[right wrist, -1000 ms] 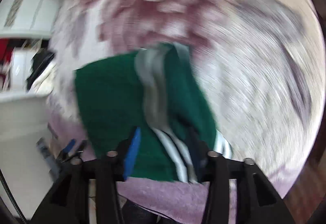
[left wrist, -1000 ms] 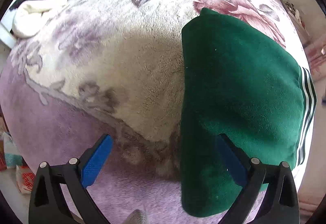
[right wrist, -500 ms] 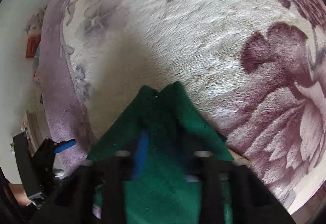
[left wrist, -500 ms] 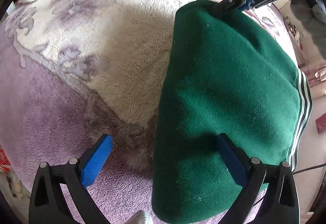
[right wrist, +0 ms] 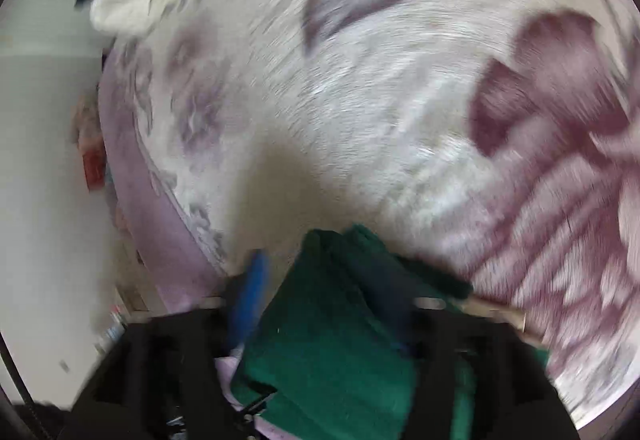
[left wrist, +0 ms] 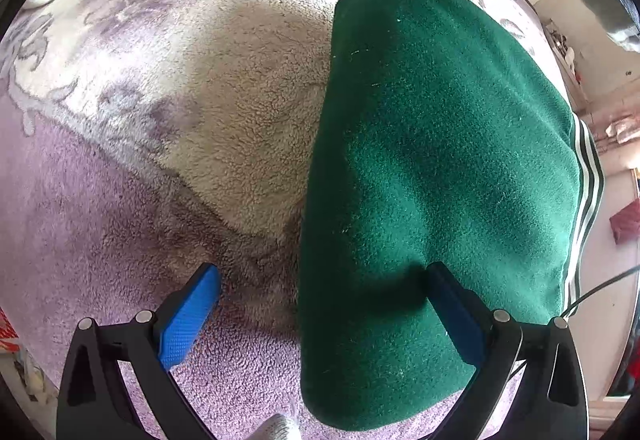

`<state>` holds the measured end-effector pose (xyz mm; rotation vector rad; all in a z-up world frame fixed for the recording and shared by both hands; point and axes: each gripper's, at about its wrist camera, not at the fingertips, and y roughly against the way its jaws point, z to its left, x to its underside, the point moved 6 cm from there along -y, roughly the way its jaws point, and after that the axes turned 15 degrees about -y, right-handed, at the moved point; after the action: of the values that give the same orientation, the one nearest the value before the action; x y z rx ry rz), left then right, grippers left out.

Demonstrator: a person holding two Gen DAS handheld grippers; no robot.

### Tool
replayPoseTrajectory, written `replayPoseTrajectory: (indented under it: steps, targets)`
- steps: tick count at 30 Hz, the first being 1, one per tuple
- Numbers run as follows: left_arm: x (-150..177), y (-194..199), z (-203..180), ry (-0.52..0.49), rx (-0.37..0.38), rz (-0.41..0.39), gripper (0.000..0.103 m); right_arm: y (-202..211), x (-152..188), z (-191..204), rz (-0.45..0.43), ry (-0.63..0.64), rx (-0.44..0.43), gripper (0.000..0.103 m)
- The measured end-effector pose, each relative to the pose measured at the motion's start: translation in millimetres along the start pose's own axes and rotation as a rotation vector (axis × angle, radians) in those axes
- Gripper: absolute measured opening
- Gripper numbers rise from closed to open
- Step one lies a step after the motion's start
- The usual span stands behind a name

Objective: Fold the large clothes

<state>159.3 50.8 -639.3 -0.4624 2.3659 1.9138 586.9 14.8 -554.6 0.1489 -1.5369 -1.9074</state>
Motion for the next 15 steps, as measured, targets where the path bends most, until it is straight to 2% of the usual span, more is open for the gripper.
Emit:
replayPoseTrajectory:
  steps: [1,2,3,4,5,6,7,10,15]
  targets:
    - [-2.6,-1.0,-1.8,-0.012,-0.008,0.004,0.103,-10.0,-1.6,4.3,0.022,0.035,0.03,0.066]
    - [-4.1,-2.9,-2.2,-0.021,-0.014,0.007,0.103,-23.7,-1.9,9.1,0.042,0.095,0.103,0.066]
    - [-5.8,-4.2,-3.8,-0.032,-0.019,0.011,0.103,-35.7,-0.2,17.2,0.052,0.176,0.188,0.057]
    - [-7.7,-5.5,-5.5,-0.038,-0.023,0.016,0.103,-48.1,1.5,19.7,0.03,0.254,0.296,0.037]
    - [-13.5,-8.1,-7.2,-0.04,-0.025,0.019,0.103,-57.6,2.7,17.1,0.017,0.284,0.376,0.035]
    - [-14.5,-9.0,-8.1,-0.041,-0.026,0.022,0.103,-58.3,1.3,14.3,0.002,0.253,0.38,0.03]
    - [-17.0,-10.0,-9.3,-0.041,-0.026,0.024,0.103,-55.4,-2.9,9.8,-0.011,0.2,0.364,0.027]
    - [-17.6,-10.8,-14.5,-0.046,-0.03,0.041,0.103,-44.5,-3.5,-3.7,-0.033,0.091,0.271,0.027]
    - [-40.6,-2.9,-27.1,-0.081,-0.063,0.07,0.103,8.5,11.7,-38.0,-0.064,-0.126,-0.014,0.033]
